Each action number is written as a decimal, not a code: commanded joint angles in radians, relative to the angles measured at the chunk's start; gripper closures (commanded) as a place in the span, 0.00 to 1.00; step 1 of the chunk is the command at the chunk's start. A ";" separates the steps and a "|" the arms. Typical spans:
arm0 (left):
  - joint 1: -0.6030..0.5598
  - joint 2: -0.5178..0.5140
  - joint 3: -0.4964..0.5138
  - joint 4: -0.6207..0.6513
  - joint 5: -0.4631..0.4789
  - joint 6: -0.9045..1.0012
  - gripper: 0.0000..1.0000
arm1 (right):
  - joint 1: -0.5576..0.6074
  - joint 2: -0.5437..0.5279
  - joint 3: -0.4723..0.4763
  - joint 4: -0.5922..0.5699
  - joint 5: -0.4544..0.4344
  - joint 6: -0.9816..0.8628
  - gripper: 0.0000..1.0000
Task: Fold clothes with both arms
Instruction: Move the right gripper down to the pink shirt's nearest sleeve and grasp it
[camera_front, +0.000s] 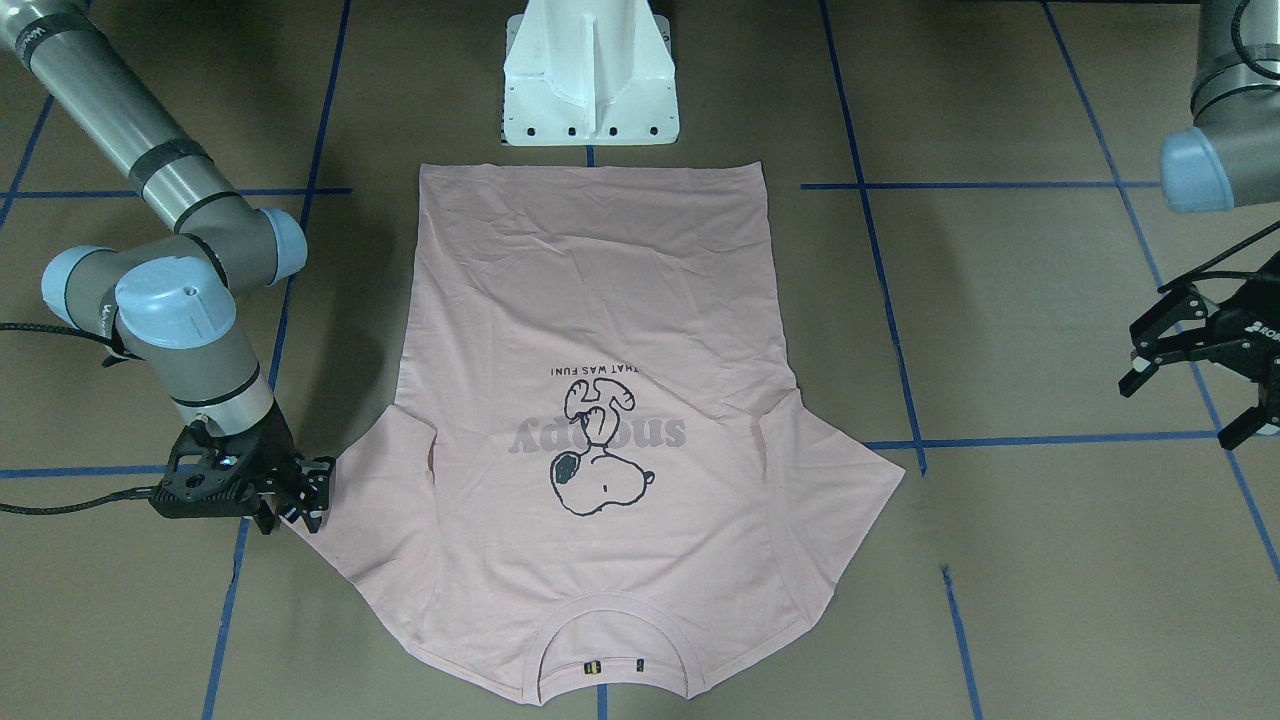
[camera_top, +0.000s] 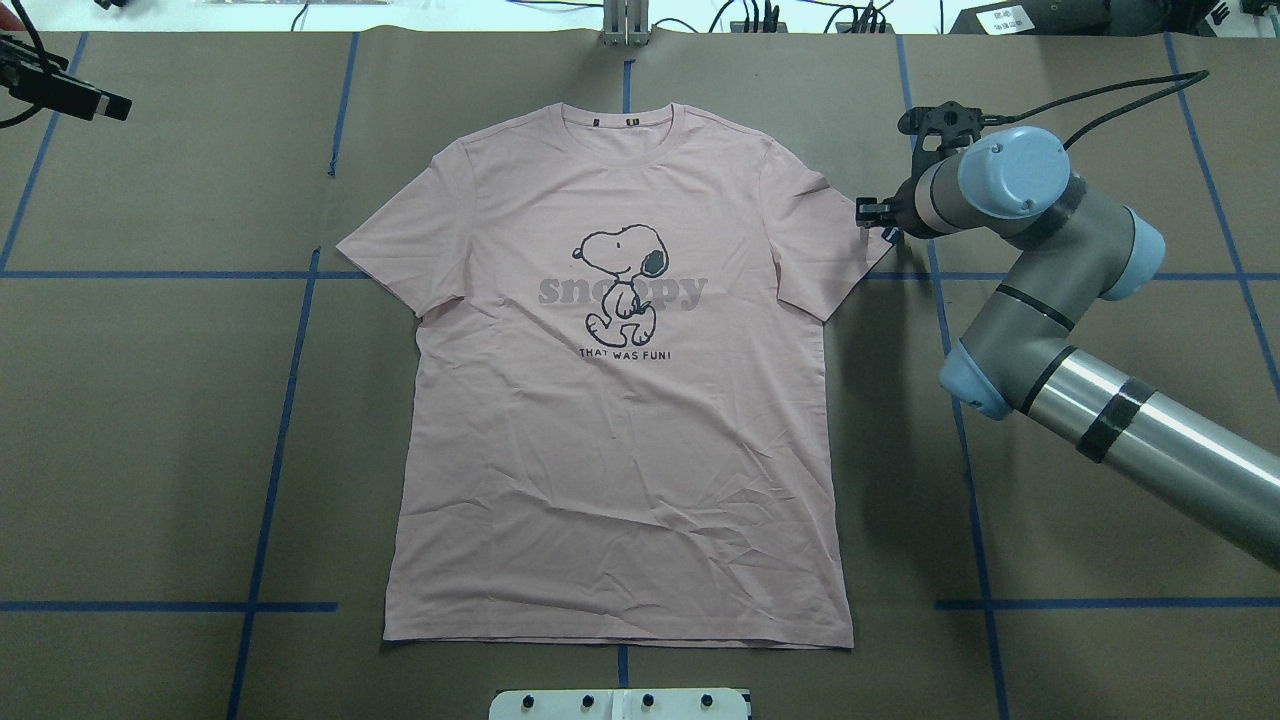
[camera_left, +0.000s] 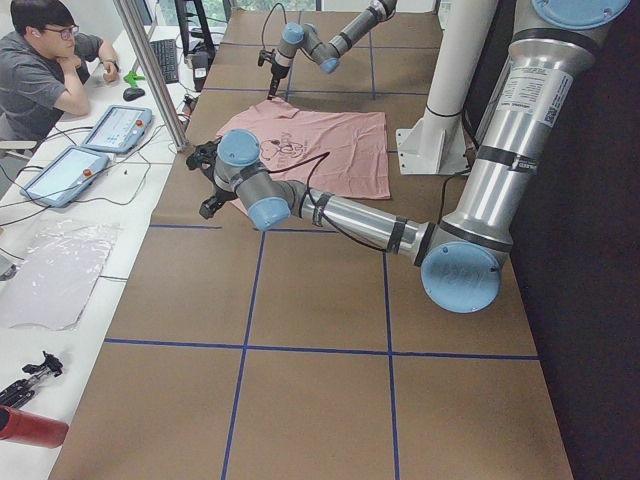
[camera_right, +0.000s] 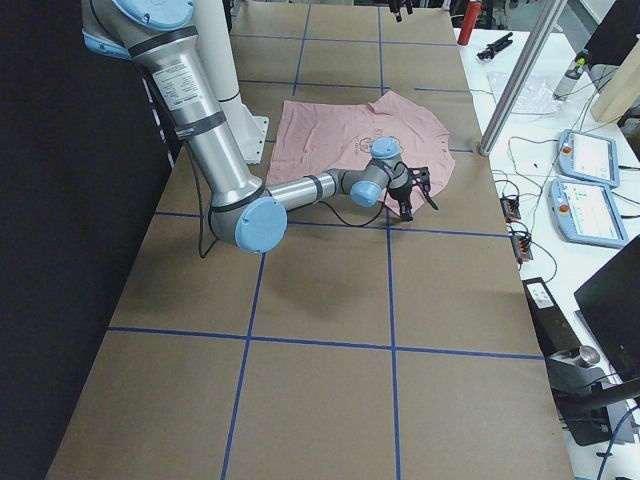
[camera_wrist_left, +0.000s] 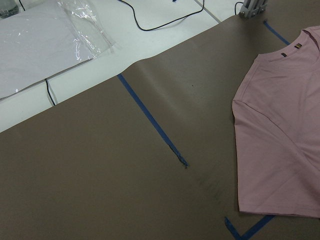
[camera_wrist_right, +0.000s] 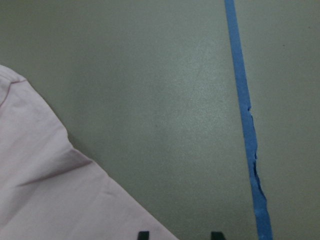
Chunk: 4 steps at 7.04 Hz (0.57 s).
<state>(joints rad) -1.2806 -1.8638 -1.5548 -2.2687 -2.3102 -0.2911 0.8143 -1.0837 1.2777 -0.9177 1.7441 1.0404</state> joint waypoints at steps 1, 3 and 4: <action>0.000 0.000 -0.001 0.000 0.000 0.001 0.00 | 0.000 -0.002 0.000 -0.001 0.002 0.001 1.00; 0.000 0.000 -0.001 0.000 0.000 0.000 0.00 | 0.000 0.001 0.012 0.000 0.006 0.001 1.00; 0.000 0.000 -0.001 0.000 0.000 0.000 0.00 | 0.002 0.010 0.029 -0.013 0.009 0.001 1.00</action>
<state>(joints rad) -1.2809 -1.8638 -1.5554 -2.2687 -2.3102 -0.2913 0.8151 -1.0818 1.2904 -0.9205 1.7494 1.0415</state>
